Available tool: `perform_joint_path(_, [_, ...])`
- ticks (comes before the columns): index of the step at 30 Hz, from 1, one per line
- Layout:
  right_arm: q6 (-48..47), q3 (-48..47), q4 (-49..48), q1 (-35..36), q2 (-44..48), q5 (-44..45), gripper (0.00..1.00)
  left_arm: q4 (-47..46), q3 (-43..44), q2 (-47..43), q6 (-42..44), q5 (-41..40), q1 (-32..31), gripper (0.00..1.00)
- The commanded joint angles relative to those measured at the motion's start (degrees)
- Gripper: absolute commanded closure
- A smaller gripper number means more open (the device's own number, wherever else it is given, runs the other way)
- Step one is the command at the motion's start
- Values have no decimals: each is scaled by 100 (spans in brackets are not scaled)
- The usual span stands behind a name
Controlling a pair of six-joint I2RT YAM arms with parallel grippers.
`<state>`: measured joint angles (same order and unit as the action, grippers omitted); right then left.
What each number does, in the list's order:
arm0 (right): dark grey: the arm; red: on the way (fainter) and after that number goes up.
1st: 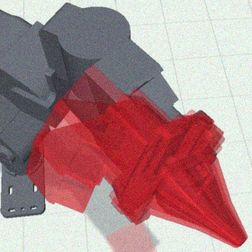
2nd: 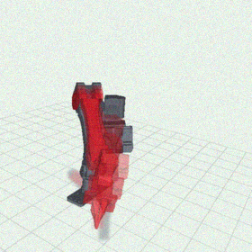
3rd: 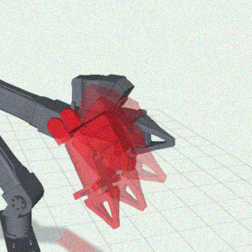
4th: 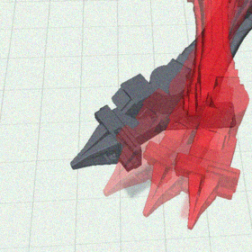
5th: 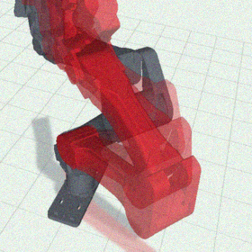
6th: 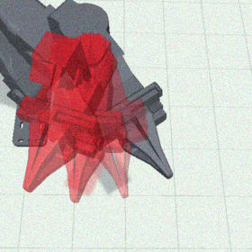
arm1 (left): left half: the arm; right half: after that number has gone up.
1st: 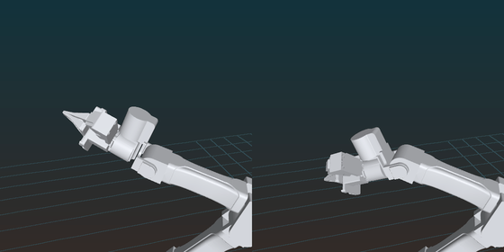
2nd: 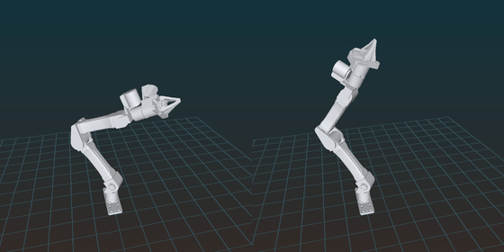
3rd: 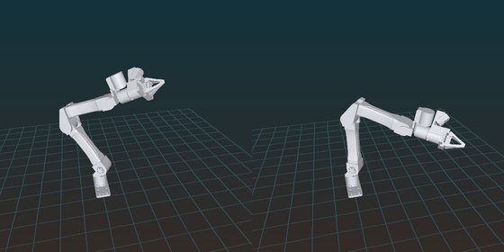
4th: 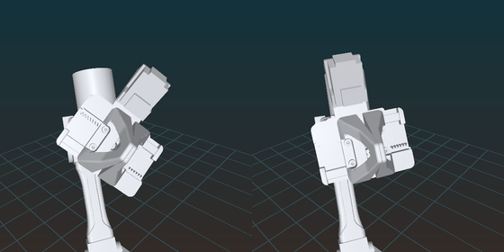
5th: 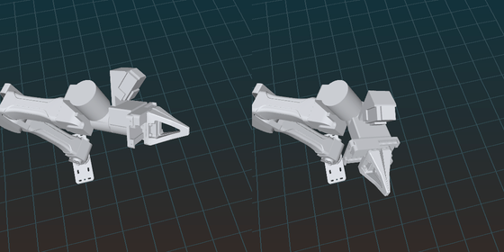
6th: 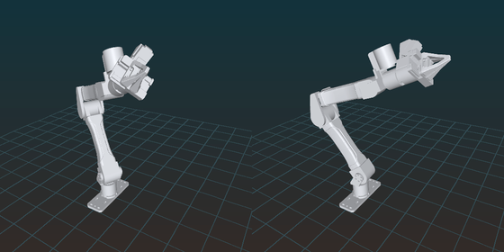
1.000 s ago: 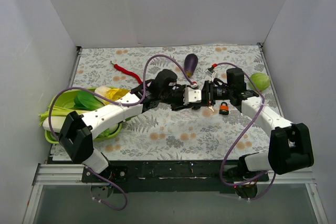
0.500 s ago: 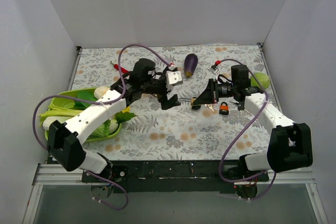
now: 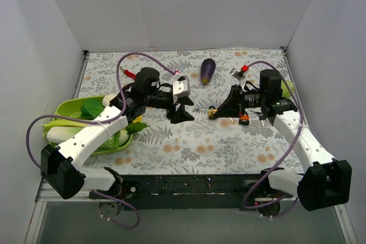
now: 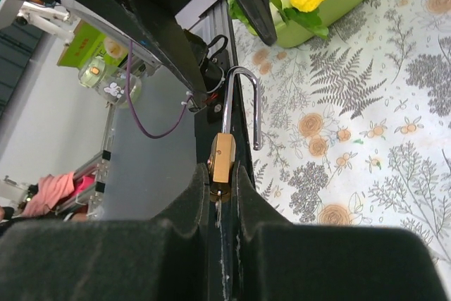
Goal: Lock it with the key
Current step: Lock the lock.
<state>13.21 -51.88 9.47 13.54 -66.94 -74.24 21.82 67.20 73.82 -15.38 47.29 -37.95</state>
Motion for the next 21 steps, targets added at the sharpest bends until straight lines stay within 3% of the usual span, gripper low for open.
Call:
perform_joint_path(1, [-521, -375, -26, 192, 242, -161, 99, -204, -66, -26, -526, 298, -124, 43])
perform_joint_path(6, [-890, -463, 317, 368, 313, -12, 99, -450, -198, -157, -624, 237, -397, 54])
perform_joint_path(14, [-1460, -560, 423, 412, 532, 190, 99, -390, -102, -52, -967, 492, -485, 91])
perform_joint_path(17, [-1856, -613, 660, 448, 638, 287, 99, -310, -58, 0, -1098, 606, -502, 98])
perform_joint_path(21, [-2156, -613, 731, 509, 778, 410, 99, -275, 12, 88, -1345, 720, -494, 100])
